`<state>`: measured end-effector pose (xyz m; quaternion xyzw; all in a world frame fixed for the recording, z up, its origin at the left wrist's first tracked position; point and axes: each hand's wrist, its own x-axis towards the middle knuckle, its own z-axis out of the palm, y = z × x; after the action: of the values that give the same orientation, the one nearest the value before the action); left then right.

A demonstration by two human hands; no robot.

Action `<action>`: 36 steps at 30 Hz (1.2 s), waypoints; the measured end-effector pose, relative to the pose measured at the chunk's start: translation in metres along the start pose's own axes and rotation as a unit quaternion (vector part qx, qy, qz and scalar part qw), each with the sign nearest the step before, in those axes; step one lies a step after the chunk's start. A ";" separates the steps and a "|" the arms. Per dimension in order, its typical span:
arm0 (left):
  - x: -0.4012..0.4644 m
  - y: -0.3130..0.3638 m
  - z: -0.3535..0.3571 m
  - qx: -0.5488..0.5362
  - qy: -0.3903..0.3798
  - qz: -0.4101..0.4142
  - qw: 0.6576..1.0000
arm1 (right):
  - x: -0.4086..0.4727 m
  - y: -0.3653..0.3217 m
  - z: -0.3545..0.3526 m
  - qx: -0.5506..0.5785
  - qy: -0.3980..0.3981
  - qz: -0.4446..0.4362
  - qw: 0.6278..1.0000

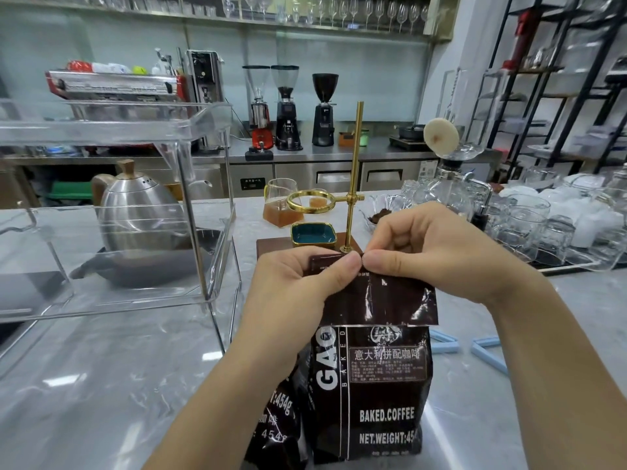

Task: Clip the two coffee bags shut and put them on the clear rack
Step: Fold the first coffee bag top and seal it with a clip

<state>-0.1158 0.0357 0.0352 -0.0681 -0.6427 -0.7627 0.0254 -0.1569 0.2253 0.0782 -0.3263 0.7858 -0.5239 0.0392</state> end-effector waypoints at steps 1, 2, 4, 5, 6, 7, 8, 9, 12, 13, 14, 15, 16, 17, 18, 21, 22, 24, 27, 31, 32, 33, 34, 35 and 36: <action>0.000 0.000 0.000 -0.007 -0.003 -0.007 1.000 | 0.001 0.000 0.000 -0.006 0.007 -0.004 1.000; 0.000 -0.001 0.000 -0.013 -0.006 -0.016 1.000 | 0.001 0.000 0.000 -0.013 0.011 -0.007 1.000; 0.001 -0.002 0.000 -0.009 -0.013 -0.029 0.999 | 0.001 0.000 0.000 -0.021 0.013 -0.011 1.000; 0.001 -0.003 0.000 -0.006 -0.015 -0.031 0.999 | 0.001 0.000 0.000 -0.022 0.015 -0.012 1.000; 0.001 -0.003 0.000 -0.006 -0.015 -0.034 0.999 | 0.001 0.001 0.000 -0.023 0.017 -0.014 0.999; 0.001 -0.003 0.000 -0.007 -0.015 -0.036 0.999 | 0.001 0.001 0.000 -0.024 0.019 -0.015 0.999; 0.002 -0.003 -0.001 -0.009 -0.018 -0.039 0.999 | 0.001 0.001 0.000 -0.025 0.020 -0.015 0.999; 0.002 -0.002 -0.001 -0.011 -0.020 -0.041 0.999 | 0.001 0.002 0.000 -0.025 0.019 -0.014 0.999; 0.001 -0.002 -0.001 -0.018 -0.025 -0.047 0.998 | 0.001 0.002 -0.001 -0.013 0.011 -0.009 1.000; 0.002 -0.003 -0.001 -0.022 -0.026 -0.049 0.998 | 0.001 0.003 -0.001 -0.007 0.010 -0.007 1.000; 0.002 -0.004 0.000 -0.025 -0.027 -0.051 0.998 | 0.001 0.003 -0.002 -0.002 0.010 -0.006 1.000; 0.001 -0.004 0.000 -0.026 -0.028 -0.053 0.998 | 0.001 0.003 -0.002 0.000 0.010 -0.005 1.000; 0.001 -0.005 0.001 -0.027 -0.029 -0.056 0.998 | 0.001 0.004 -0.002 0.001 0.010 -0.004 1.000; 0.001 -0.005 0.001 -0.030 -0.030 -0.058 0.997 | 0.001 0.004 -0.002 0.002 0.011 -0.004 1.000; 0.001 -0.004 0.001 -0.036 -0.030 -0.062 0.997 | 0.001 0.004 -0.002 0.000 0.011 -0.004 1.000; 0.001 -0.004 0.002 -0.046 -0.037 -0.074 0.995 | 0.000 0.003 -0.002 -0.009 0.017 0.000 1.000; 0.001 -0.004 0.002 -0.053 -0.039 -0.077 0.995 | 0.000 0.003 -0.002 -0.011 0.019 0.000 1.000; 0.001 -0.003 0.004 -0.079 -0.040 -0.089 0.992 | -0.001 0.002 -0.002 -0.017 0.023 -0.001 1.000; 0.001 -0.001 0.004 -0.109 -0.041 -0.101 0.988 | -0.002 -0.002 -0.001 -0.022 0.028 -0.001 0.999; 0.001 -0.001 0.003 -0.100 -0.055 -0.093 0.989 | -0.005 -0.008 -0.002 -0.055 0.044 0.007 0.997; 0.001 -0.002 0.003 -0.096 -0.055 -0.090 0.990 | -0.005 -0.008 -0.002 -0.068 0.046 0.010 0.997; 0.002 -0.002 0.004 -0.090 -0.056 -0.086 0.991 | -0.007 -0.010 -0.002 -0.083 0.050 0.016 0.995; 0.002 -0.002 0.004 -0.082 -0.056 -0.080 0.992 | -0.007 -0.012 -0.002 -0.096 0.053 0.022 0.994; 0.002 -0.003 0.005 -0.067 -0.051 -0.070 0.994 | -0.008 -0.013 -0.001 -0.109 0.055 0.028 0.992; 0.001 -0.004 0.005 -0.049 -0.045 -0.058 0.996 | -0.008 -0.014 -0.001 -0.119 0.058 0.033 0.991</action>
<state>-0.1172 0.0415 0.0325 -0.0666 -0.6075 -0.7898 -0.0512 -0.1438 0.2270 0.0883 -0.2716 0.8538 -0.4433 -0.0280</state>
